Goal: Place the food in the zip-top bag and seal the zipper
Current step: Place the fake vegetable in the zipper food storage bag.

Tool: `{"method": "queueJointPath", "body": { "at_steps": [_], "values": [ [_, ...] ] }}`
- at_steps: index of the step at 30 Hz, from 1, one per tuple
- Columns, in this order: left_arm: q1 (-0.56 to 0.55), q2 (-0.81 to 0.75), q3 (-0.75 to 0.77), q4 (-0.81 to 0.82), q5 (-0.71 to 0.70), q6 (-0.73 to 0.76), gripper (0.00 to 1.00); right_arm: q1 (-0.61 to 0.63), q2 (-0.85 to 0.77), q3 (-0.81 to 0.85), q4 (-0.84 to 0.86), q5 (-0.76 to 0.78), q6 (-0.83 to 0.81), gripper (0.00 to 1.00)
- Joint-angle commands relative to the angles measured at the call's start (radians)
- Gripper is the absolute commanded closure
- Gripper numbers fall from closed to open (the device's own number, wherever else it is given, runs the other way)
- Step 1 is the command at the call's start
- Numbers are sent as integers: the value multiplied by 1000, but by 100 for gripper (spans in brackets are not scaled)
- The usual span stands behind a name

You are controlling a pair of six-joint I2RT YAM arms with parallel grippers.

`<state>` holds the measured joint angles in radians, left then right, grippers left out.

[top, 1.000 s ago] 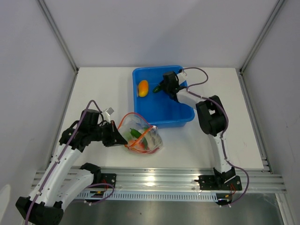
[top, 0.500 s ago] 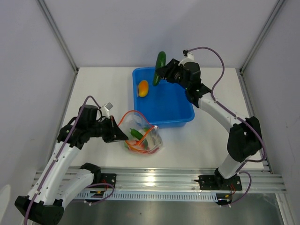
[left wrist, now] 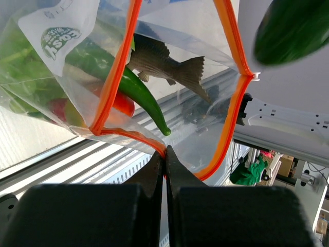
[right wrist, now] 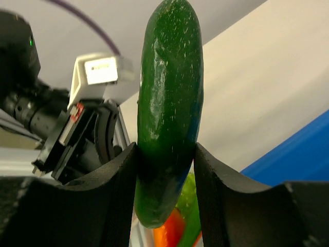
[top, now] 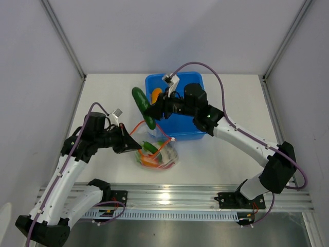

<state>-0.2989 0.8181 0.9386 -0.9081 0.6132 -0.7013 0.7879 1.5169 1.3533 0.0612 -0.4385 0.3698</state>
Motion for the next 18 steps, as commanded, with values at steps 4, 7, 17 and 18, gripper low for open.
{"method": "queueJointPath", "body": {
  "at_steps": [4,7,17,18],
  "values": [
    [7,10,55,21,2,-15,99,80,-73,-43,-118,-12,-123,100],
    [7,10,63,21,-4,-17,100,100,-104,-86,-153,-19,-149,100],
    [12,3,65,8,-23,-7,99,136,-195,-186,-276,-25,-256,100],
    [12,1,65,5,-23,-7,99,136,-196,-184,-296,-32,-272,100]
  ]
}}
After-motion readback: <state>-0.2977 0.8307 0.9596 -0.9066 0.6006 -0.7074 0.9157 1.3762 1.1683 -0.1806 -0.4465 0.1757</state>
